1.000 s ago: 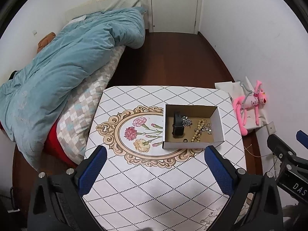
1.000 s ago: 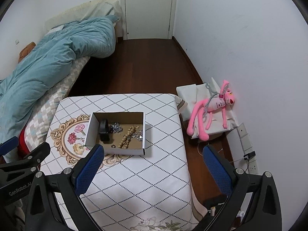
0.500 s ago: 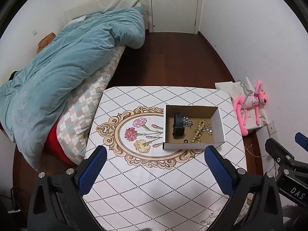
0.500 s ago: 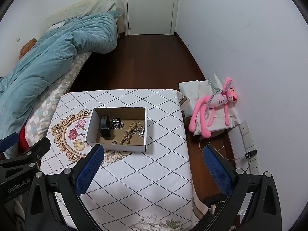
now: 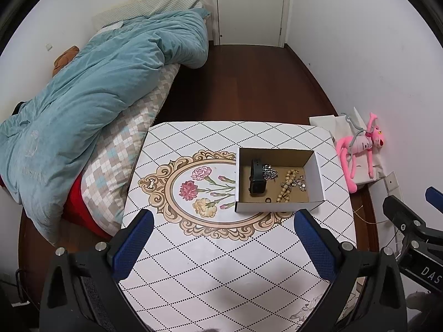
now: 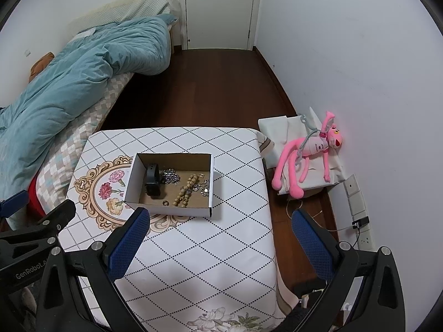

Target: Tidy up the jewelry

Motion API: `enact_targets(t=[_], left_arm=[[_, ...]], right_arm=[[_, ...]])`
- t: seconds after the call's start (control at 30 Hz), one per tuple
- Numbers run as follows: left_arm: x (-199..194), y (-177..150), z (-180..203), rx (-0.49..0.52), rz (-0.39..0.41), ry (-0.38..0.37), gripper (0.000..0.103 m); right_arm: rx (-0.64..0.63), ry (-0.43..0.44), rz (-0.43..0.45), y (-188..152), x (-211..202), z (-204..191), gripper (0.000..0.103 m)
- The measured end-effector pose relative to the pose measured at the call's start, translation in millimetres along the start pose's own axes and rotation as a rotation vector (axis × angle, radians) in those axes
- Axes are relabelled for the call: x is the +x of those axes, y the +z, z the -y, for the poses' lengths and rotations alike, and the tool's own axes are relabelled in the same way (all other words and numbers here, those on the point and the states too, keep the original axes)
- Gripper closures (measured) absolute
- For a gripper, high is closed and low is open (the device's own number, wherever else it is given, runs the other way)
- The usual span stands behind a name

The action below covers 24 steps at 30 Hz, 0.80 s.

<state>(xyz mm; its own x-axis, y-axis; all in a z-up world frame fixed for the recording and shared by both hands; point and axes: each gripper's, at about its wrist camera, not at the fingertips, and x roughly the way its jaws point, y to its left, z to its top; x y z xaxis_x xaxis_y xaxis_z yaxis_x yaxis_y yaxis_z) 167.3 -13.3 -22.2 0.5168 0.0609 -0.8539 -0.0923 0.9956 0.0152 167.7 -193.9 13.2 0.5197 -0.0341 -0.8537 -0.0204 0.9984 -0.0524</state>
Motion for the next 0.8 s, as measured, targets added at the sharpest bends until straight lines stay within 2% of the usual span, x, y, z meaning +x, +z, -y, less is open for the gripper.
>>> enact_targets(t=[0.8], left_arm=[[-6.6, 0.3, 2.3, 0.008, 0.010, -0.014, 0.000]], right_arm=[[0.012, 0.019, -0.002, -3.2, -3.6, -0.6, 0.000]])
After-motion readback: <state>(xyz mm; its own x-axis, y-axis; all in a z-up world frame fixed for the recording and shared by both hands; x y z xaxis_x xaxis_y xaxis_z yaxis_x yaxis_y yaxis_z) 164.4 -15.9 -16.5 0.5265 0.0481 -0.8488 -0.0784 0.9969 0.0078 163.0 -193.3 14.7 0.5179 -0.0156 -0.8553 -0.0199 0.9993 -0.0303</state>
